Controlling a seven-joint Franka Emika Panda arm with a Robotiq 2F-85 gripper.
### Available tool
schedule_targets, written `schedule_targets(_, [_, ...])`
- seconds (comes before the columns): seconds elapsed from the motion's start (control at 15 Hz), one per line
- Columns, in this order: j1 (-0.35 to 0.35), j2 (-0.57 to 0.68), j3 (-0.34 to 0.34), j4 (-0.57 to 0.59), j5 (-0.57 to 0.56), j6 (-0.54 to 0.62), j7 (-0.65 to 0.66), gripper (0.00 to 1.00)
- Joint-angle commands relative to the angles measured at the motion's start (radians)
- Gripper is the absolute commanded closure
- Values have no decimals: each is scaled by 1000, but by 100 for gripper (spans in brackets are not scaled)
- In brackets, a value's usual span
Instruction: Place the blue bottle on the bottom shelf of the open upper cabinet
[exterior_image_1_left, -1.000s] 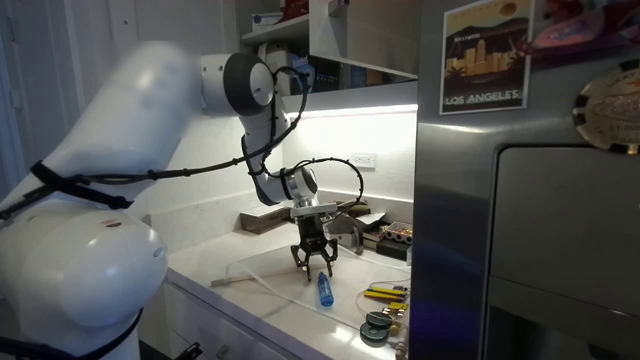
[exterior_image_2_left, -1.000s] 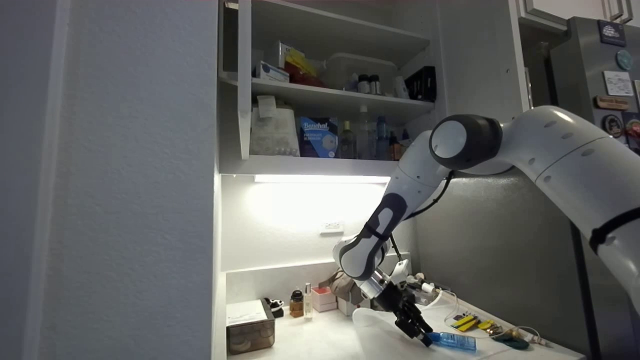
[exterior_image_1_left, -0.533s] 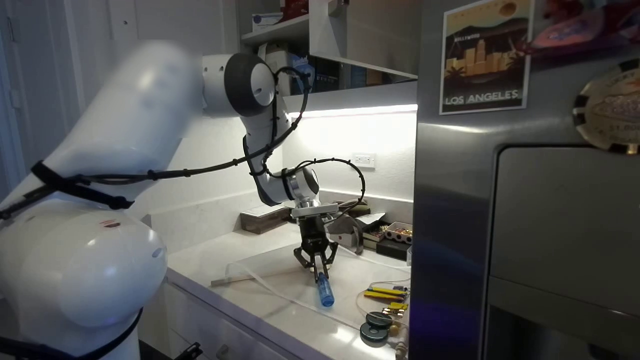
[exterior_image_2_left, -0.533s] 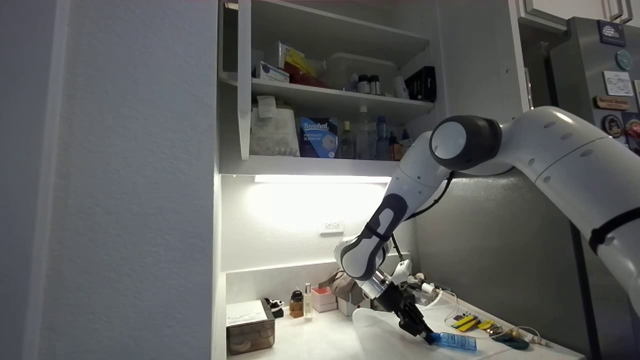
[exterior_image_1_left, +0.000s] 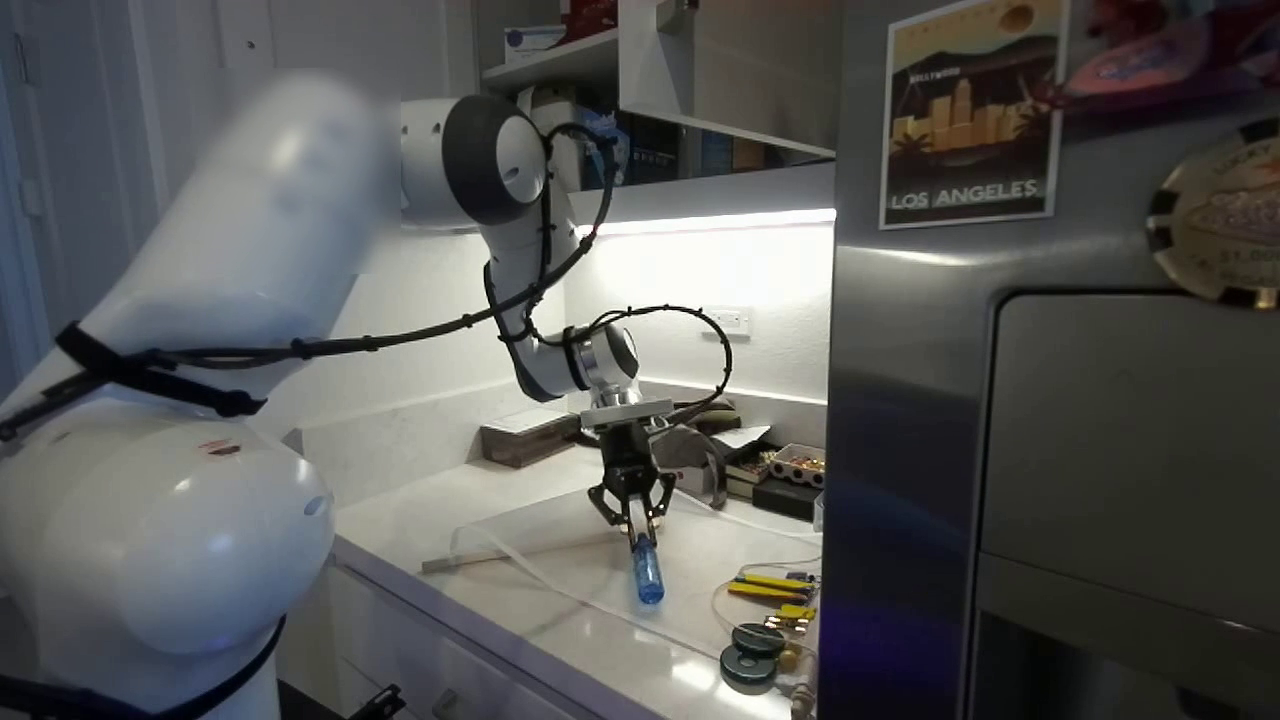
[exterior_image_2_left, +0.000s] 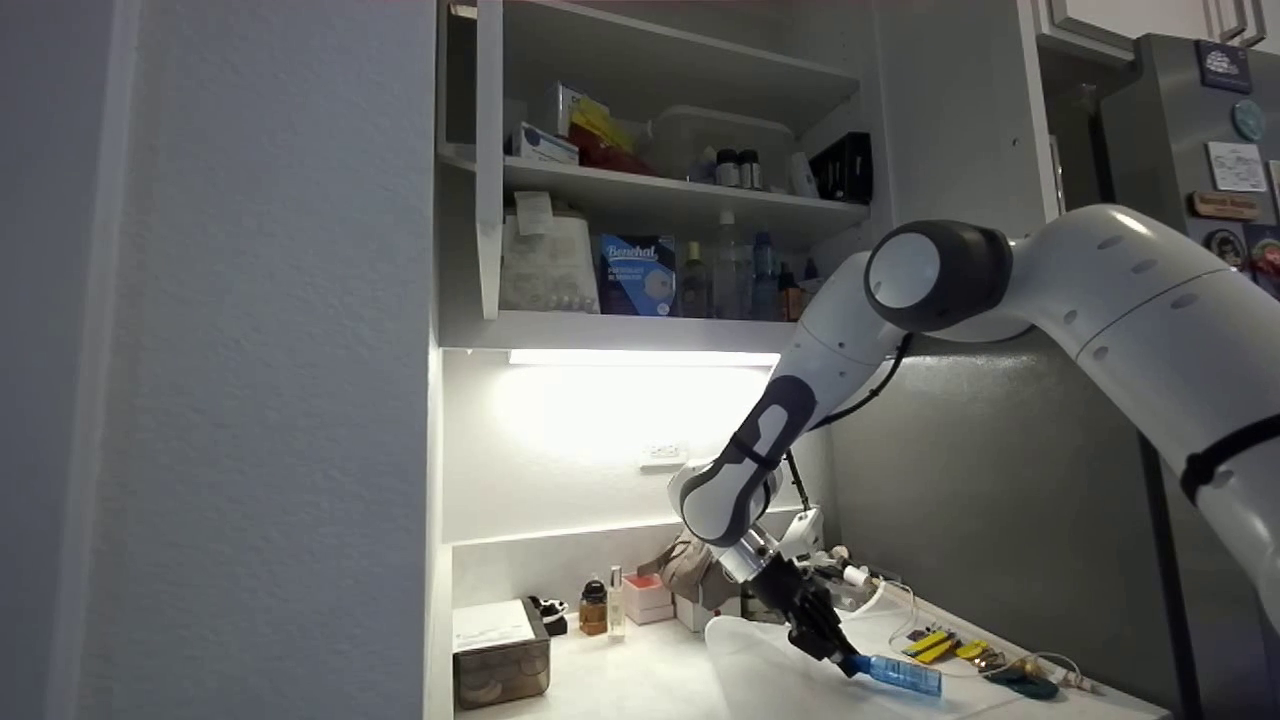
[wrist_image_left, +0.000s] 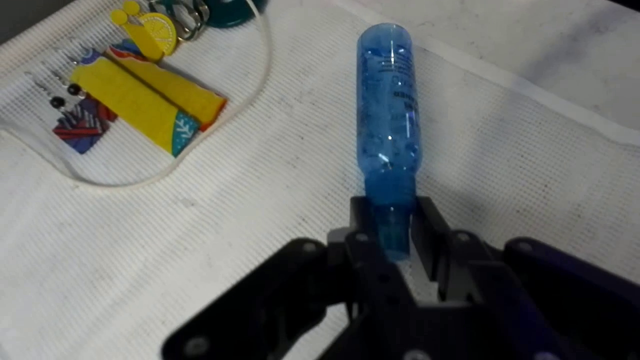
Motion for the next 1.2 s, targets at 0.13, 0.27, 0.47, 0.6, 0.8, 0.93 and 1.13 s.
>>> schedule_targets(0.13, [-20,-190,-4,-112,82,71,69,94])
schedule_targets(0.27, [-39,-254,-8,-161,136,128,95,94])
schedule_targets(0.47, [-62,-333,-23,-240,208,231,135,94])
schedule_targets(0.6, [-66,-385,-40,-295,234,311,183,94])
schedule_targets(0.8, [-56,-458,-53,-366,237,421,269,94])
schedule_targets(0.93, [-46,-502,-52,-411,225,490,342,94])
schedule_targets(1.13, [-32,-566,-47,-466,202,557,443,94])
